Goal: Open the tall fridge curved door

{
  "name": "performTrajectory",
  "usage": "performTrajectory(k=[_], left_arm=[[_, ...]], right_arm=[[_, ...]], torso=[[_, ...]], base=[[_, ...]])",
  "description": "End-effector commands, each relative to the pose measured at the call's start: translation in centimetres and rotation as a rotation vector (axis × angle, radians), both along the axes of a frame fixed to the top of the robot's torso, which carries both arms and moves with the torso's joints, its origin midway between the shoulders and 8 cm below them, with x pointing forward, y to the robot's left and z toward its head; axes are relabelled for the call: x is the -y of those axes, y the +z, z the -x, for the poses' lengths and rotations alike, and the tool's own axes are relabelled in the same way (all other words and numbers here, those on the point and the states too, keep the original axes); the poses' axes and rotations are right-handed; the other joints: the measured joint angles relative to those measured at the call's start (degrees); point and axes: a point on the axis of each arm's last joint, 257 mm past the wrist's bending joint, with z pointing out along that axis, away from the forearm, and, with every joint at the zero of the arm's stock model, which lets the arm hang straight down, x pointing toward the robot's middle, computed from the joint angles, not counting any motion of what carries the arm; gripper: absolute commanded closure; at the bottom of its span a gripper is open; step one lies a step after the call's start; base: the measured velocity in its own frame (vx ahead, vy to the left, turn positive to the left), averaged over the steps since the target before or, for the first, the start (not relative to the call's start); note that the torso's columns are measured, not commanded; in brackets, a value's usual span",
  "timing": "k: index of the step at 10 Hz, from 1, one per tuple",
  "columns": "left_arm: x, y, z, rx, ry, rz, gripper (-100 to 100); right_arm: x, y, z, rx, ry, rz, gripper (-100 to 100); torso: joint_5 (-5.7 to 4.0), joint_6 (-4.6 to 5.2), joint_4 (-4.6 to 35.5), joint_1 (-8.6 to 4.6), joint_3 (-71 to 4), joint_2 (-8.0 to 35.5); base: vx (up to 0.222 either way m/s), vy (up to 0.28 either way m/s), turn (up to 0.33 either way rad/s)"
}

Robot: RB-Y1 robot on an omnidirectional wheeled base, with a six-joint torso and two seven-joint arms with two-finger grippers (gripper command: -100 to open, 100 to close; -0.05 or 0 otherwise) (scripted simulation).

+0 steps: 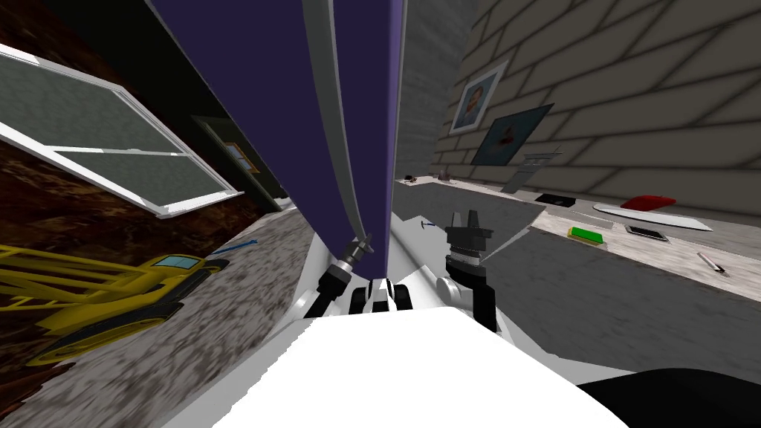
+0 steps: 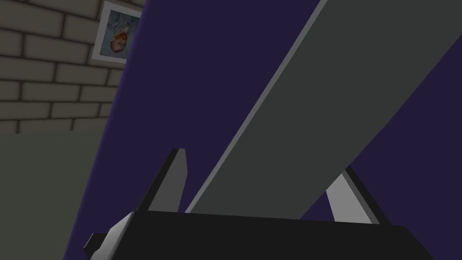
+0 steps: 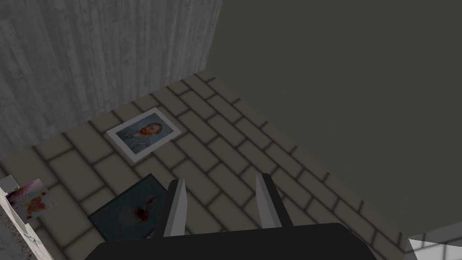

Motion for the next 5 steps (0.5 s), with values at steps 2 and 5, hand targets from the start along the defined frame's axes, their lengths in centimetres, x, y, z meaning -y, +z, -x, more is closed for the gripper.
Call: performTrajectory(k=[2, 5], left_arm=[[1.4, 0.7, 1.3, 0.015, -0.055, 0.008, 100], [2.7, 0.8, 2.7, 0.015, -0.108, 0.013, 100]], right_arm=[[0.0, 0.0, 0.0, 0.0, 0.0, 0.0, 0], [0.0, 0.0, 0.0, 0.0, 0.0, 0.0, 0]], torso=[[0.04, 0.09, 0.0, 0.04, 0.1, 0.1], [-0.04, 0.11, 0.0, -0.37, 0.4, 0.5]], base=[[-0.152, 0.212, -0.135], [-0.143, 0.176, -0.099]])
